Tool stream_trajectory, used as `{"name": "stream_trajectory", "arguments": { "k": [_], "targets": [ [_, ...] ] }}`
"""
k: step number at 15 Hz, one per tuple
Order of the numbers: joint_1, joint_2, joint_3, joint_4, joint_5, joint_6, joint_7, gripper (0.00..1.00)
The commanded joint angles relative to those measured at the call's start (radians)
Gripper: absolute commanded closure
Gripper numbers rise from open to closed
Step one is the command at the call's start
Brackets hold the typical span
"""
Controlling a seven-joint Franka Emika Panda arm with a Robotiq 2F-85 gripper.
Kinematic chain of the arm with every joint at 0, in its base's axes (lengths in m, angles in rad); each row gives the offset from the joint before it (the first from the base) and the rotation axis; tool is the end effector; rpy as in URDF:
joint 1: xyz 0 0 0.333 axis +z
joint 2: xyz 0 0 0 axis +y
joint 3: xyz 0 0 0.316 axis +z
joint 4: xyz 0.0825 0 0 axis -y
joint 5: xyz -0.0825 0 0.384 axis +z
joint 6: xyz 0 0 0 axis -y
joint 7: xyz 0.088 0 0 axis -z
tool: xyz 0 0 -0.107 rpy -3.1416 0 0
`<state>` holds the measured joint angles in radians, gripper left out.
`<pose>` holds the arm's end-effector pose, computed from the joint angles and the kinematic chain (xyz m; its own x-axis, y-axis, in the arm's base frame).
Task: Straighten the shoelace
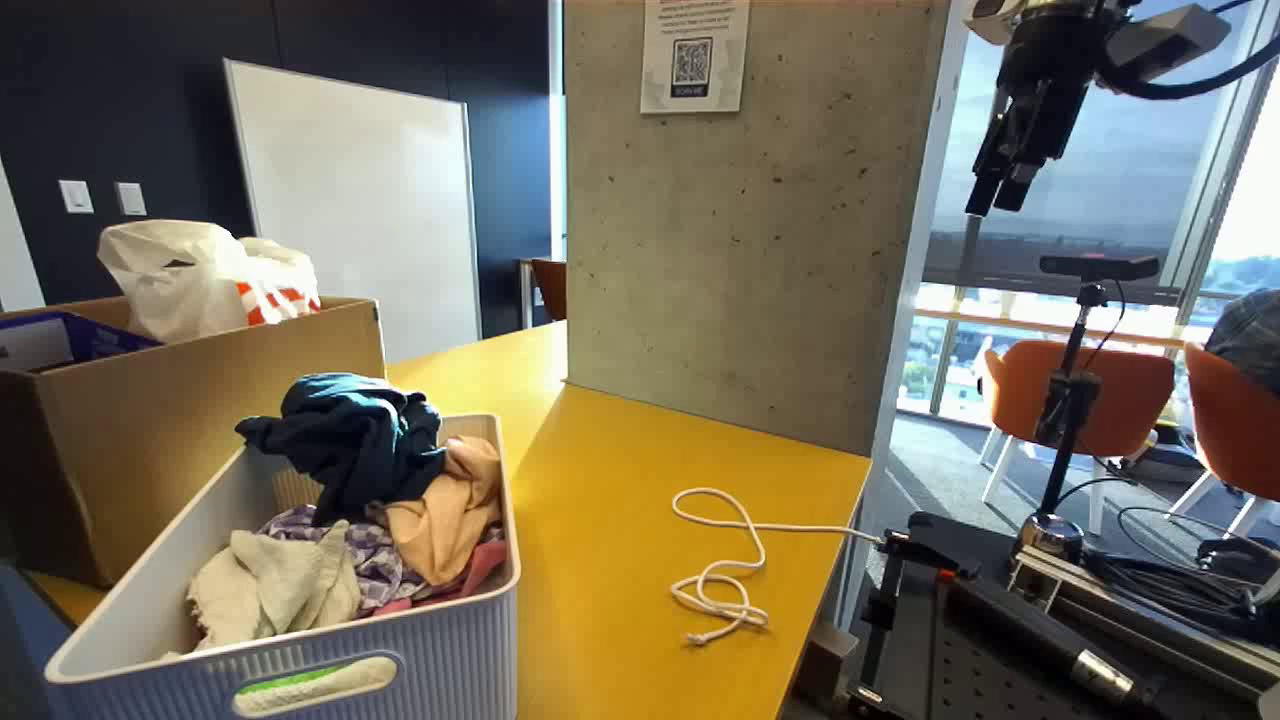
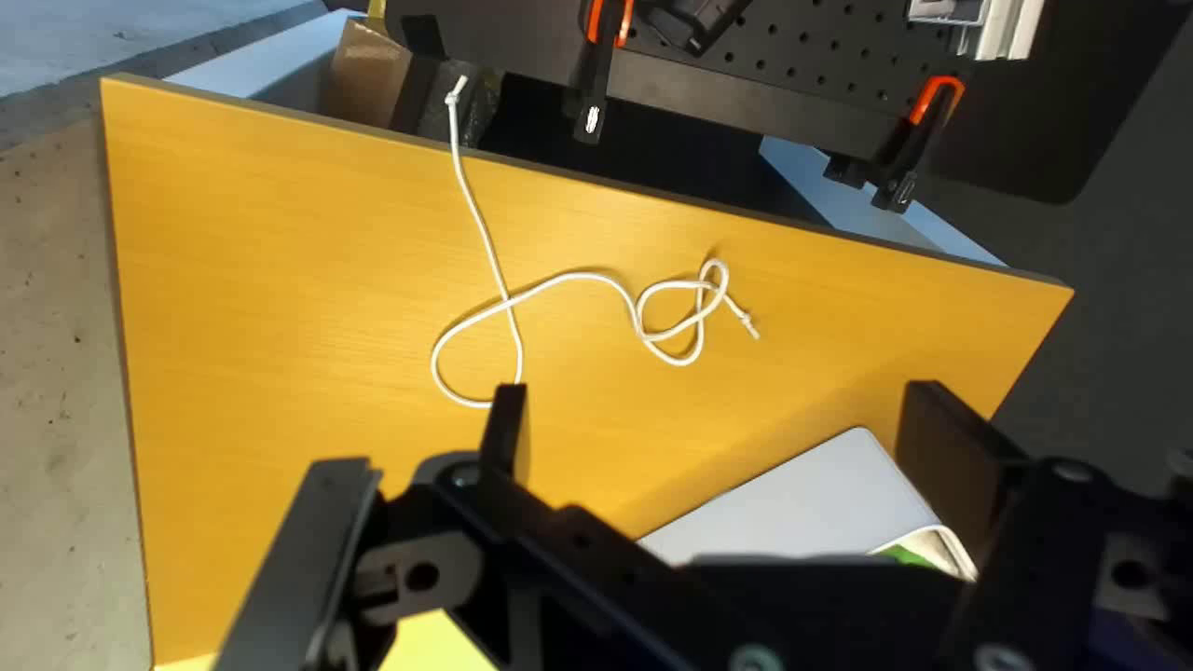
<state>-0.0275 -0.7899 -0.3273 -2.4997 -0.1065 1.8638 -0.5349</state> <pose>0.3088 -0.1404 0.5343 0.9467 0.2708 0.1743 0.2819 -0.9585 -0.0420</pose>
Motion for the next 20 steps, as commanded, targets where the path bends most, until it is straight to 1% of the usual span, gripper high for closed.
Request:
{"name": "stream_trajectory", "arguments": {
  "k": [1, 9, 10, 12, 14, 15, 17, 18, 20],
  "targets": [
    [-0.005, 0.002, 0.004, 0.004, 0.004, -0.002, -0.003, 0.0],
    [-0.005, 0.001, 0.004, 0.007, 0.004, -0.002, -0.003, 0.0],
    [-0.002, 0.041, -0.002, 0.021, 0.001, 0.045, 0.004, 0.0],
    [0.027, 0.184, -0.039, 0.097, 0.012, 0.149, -0.023, 0.0],
    [0.061, 0.283, -0.071, 0.131, 0.016, 0.227, -0.012, 0.0],
    [0.074, 0.34, -0.084, 0.156, 0.013, 0.249, -0.013, 0.0],
    [0.125, 0.468, -0.111, 0.213, 0.036, 0.276, -0.047, 0.0],
    [0.147, 0.533, -0.118, 0.246, 0.044, 0.279, -0.06, 0.0],
    [0.193, 0.665, -0.127, 0.322, 0.078, 0.261, -0.127, 0.0]
  ]
}}
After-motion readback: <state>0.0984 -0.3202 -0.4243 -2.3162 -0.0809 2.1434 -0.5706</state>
